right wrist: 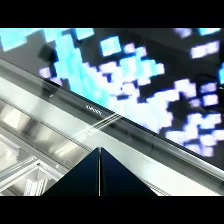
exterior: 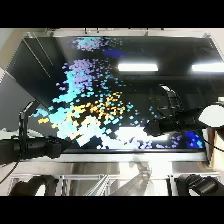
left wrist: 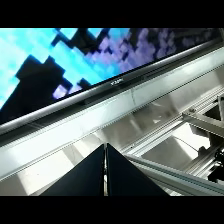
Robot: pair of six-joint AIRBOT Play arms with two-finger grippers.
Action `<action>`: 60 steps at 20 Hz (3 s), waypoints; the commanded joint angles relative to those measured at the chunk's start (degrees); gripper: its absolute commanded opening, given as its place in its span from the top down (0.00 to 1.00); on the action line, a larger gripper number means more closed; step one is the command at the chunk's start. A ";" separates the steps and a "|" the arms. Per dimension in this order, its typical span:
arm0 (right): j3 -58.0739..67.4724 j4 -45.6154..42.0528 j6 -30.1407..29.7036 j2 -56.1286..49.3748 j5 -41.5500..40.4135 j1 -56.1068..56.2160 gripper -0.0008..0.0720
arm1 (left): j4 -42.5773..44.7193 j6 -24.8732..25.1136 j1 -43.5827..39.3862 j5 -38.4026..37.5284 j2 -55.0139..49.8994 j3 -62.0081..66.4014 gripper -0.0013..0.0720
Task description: Fold the shirts.
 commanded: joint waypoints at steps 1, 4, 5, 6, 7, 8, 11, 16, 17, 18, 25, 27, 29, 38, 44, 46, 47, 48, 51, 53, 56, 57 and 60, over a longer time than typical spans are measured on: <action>-0.02 0.02 0.04 -0.02 0.00 0.02 0.96 | 0.02 0.07 -0.04 0.00 0.04 -0.02 0.96; -0.02 0.00 0.04 -0.02 0.00 0.02 0.96 | 0.07 0.00 -0.04 -0.28 0.04 -0.02 0.96; -0.02 0.02 0.04 -0.02 0.00 0.04 0.96 | 0.94 -1.99 -0.02 -1.05 0.04 0.04 0.96; -0.02 0.02 0.04 -0.02 0.00 0.04 0.96 | 4.37 -5.49 0.42 -1.62 -0.17 0.68 0.96; -0.02 0.02 0.04 -0.02 0.00 0.04 0.96 | 10.84 -8.50 1.51 -1.03 -1.25 2.38 0.95; -0.02 0.02 0.04 -0.02 0.00 0.02 0.96 | 19.43 -11.21 3.30 -0.04 -3.30 5.16 0.95; -0.02 0.02 0.04 -0.02 0.00 0.04 0.96 | 37.11 -12.98 12.85 0.39 -11.08 14.51 0.01; -0.02 0.00 0.04 -0.02 0.00 0.02 0.96 | 37.42 -12.94 37.62 -0.20 -29.55 21.59 0.01; -0.02 0.00 0.04 -0.02 0.00 0.02 0.96 | 36.85 -12.87 41.20 0.52 -33.00 20.92 0.01; -0.02 0.00 0.04 -0.02 0.00 0.02 0.96 | 37.16 -12.66 44.48 1.25 -36.41 19.96 0.01; -0.02 0.02 0.04 -0.02 0.00 0.02 0.96 | 40.68 -12.31 53.40 -7.48 -48.61 14.56 0.01; -0.02 0.02 0.04 -0.02 -0.02 0.02 0.96 | 40.68 -12.31 52.59 -9.84 -51.58 14.97 0.01; -0.02 0.02 0.04 -0.02 -0.02 0.02 0.96 | 40.19 -12.31 50.75 -11.56 -54.25 16.72 0.01; -0.02 0.02 0.04 -0.02 -0.04 0.04 0.96 | 6.64 2.27 31.39 -14.47 -58.80 28.37 0.95; -0.02 0.00 0.04 -0.02 -0.02 0.04 0.96 | -6.51 12.31 2.80 -7.13 -58.82 41.44 0.95; -0.02 0.02 0.04 -0.02 -0.02 0.02 0.96 | -6.03 12.61 -6.91 -8.20 -60.04 44.28 0.95; -0.02 0.04 0.04 -0.02 -0.04 0.04 0.96 | -6.19 12.61 -11.23 -8.09 -61.40 45.62 0.95; -0.02 0.02 0.04 -0.02 -0.04 0.04 0.96 | -6.10 12.61 -14.99 -8.15 -62.88 46.66 0.95; -0.02 0.00 0.04 -0.02 -0.20 0.04 0.96 | -6.01 12.44 -23.61 -7.80 -68.39 50.23 0.95; -0.02 0.04 0.04 -0.02 -0.02 0.04 0.96 | -5.60 12.11 -26.03 -5.14 -71.04 53.64 0.39; -0.02 -0.33 0.09 -0.02 2.67 -0.22 0.80 | -2.32 10.56 -24.94 3.89 -71.73 61.13 0.01; -0.02 -1.18 0.61 -0.02 2.95 -0.81 0.51 | 0.87 9.07 -23.85 6.64 -71.63 63.34 0.01; -0.02 -7.41 4.66 -0.26 0.17 -5.38 0.42 | 13.53 4.35 -19.10 9.03 -69.48 64.54 0.01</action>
